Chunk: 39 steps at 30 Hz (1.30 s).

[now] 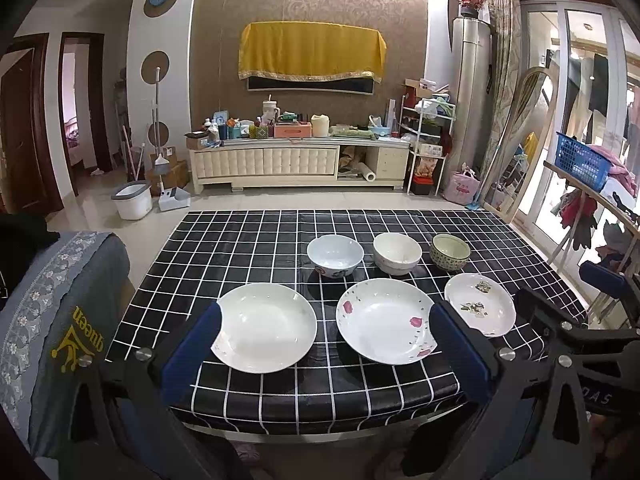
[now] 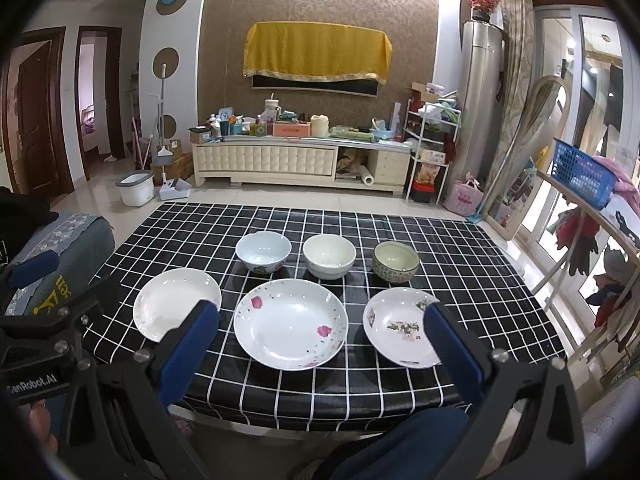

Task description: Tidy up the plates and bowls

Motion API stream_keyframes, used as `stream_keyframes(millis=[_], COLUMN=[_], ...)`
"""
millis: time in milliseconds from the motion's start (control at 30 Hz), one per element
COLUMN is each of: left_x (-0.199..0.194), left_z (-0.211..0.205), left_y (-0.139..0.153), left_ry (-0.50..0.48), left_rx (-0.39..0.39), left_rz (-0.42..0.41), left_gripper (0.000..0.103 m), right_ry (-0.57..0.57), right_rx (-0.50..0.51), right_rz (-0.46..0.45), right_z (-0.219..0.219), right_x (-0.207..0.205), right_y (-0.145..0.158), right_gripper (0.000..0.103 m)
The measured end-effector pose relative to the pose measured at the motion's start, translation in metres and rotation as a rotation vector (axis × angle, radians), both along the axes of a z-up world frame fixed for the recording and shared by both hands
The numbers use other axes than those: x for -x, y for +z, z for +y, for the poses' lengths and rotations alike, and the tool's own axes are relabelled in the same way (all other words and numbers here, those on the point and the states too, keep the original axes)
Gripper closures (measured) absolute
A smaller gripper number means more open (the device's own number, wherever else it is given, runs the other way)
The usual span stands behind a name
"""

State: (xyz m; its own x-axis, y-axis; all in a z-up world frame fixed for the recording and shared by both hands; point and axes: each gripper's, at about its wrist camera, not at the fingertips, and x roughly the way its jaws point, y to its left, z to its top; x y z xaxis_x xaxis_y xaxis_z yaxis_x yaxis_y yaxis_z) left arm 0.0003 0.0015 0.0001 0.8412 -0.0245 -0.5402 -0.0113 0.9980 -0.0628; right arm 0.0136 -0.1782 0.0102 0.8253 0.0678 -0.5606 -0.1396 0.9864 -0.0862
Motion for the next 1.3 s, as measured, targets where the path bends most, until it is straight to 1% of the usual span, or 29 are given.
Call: stream_keyframes(millis=[1300], left_x=[-0.0002], left_z=[-0.0025], left_y=[-0.0003], left_ry=[0.002], left_rx=[-0.009], left_rz=[0.004], left_gripper=[0.000], right_ry=[0.011], right_rx=[-0.012], right_rz=[0.012], right_z=[-0.0024], right_x=[0.0014], right_y=[0.0018], right_gripper=[0.000])
